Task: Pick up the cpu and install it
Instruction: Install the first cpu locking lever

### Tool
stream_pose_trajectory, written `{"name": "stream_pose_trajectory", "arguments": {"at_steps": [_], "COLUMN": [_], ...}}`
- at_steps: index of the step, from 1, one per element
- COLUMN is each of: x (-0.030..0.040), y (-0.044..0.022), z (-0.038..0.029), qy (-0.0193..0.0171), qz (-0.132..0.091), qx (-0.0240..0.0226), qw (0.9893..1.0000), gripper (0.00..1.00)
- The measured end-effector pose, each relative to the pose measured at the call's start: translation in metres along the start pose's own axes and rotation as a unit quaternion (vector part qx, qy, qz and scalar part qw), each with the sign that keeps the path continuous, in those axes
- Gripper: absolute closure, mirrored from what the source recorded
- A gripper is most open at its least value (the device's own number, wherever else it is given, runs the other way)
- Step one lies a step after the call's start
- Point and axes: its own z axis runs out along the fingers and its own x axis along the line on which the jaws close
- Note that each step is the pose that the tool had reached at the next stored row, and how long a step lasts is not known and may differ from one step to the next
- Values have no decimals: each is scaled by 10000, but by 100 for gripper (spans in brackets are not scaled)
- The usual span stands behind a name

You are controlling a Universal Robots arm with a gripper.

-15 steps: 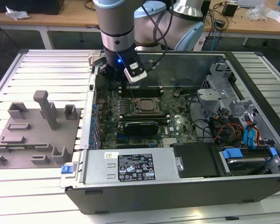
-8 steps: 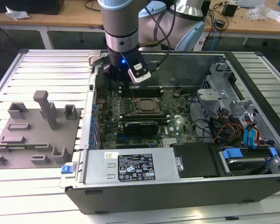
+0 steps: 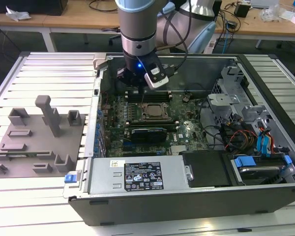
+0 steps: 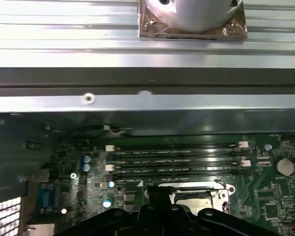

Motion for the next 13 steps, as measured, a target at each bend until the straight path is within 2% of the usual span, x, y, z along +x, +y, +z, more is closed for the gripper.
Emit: {"name": "stream_pose_trajectory", "arguments": {"at_steps": [2,5,13], "x": [-55,-206,-217], "y": [-3,-13,-13], "z": [7,24,32], "qy": [3,11,10], "qz": [2,8,12], "qx": [0,1,2], "qw": [10000,10000,10000], "gripper": [89,89,89]}}
